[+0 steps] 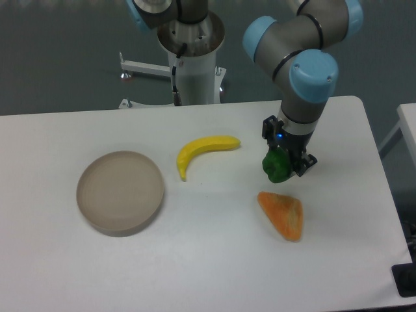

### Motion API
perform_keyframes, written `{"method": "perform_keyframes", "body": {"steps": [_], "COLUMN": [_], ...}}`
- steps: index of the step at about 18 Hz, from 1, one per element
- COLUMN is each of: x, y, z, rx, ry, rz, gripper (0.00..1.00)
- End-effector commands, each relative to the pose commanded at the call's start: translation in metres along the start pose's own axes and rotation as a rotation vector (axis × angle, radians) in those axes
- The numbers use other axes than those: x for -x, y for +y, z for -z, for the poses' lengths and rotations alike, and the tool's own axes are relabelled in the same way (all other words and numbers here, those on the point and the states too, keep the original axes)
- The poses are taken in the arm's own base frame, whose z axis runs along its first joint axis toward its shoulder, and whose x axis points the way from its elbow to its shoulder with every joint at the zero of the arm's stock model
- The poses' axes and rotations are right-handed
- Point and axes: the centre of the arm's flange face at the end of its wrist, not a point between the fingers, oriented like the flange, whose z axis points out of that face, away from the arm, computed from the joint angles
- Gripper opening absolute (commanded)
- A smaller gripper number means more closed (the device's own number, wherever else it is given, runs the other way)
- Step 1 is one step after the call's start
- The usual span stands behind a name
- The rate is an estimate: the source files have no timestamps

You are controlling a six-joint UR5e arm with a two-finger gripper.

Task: Pick up the green pepper from the plate
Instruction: 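Lift the green pepper off the plate and carry it beside the banana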

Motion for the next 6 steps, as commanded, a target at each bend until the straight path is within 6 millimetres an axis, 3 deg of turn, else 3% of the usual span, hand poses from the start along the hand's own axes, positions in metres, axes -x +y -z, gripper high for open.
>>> {"method": "perform_keyframes", "body": {"steps": [6], "x": [0.001], "y": [0.0076], "z": [-0.0014], "rx": [0.005], "ry": [0.003], "rz": [0.011], "gripper": [0.15]}}
